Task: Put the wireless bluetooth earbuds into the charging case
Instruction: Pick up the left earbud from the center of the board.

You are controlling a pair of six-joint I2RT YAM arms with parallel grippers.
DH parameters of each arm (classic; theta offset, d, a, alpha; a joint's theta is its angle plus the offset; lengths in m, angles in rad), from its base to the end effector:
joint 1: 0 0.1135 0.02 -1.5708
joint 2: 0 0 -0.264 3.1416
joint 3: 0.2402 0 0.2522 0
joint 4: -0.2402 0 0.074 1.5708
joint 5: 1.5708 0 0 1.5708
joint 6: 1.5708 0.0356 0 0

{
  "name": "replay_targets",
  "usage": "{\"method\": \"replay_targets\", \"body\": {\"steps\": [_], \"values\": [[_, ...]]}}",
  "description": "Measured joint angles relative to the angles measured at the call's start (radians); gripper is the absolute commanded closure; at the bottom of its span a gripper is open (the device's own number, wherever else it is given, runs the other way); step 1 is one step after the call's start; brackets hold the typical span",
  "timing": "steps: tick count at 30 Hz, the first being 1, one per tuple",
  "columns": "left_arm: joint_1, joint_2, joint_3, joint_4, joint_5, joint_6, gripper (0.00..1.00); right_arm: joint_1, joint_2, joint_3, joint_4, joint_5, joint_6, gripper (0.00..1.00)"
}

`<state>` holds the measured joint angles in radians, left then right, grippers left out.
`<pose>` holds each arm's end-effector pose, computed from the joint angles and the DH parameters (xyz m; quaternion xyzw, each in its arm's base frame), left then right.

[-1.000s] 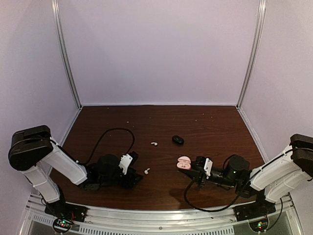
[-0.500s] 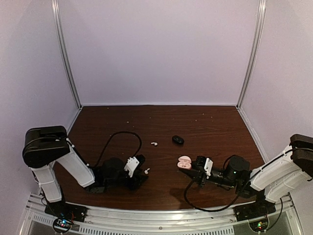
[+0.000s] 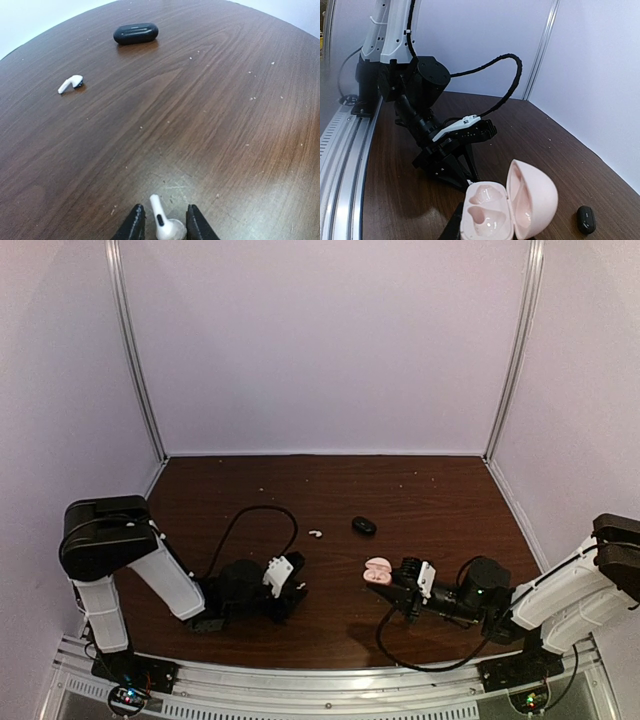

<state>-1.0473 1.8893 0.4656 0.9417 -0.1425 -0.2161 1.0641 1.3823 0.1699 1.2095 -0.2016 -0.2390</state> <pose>0.1517 -0.2527 0.0801 0.3108 0.7955 -0.2559 0.4529 0.1013 0.1971 0.1642 -0.4837 0.5171 0.3469 0.6150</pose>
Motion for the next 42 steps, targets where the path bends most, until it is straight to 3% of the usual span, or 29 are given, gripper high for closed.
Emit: {"method": "replay_targets", "body": {"steps": [7,17,31,35,42], "values": [[0.000,0.015,0.022,-0.008,-0.012,-0.001,0.82,-0.002,0.000,0.000,0.000,0.001,0.000,0.94],[-0.002,-0.006,0.012,-0.032,-0.021,-0.027,0.70,-0.005,0.000,-0.001,0.000,0.001,0.001,0.94],[-0.002,-0.026,0.000,-0.051,-0.055,-0.053,0.85,-0.006,0.000,-0.001,0.000,0.001,0.002,0.94],[-0.002,-0.063,-0.007,-0.105,-0.054,-0.063,0.87,-0.006,0.001,-0.001,0.000,0.004,0.001,0.94],[-0.002,-0.240,-0.015,-0.350,-0.010,-0.090,0.90,-0.006,0.057,0.002,0.015,0.013,-0.049,0.95]]}}
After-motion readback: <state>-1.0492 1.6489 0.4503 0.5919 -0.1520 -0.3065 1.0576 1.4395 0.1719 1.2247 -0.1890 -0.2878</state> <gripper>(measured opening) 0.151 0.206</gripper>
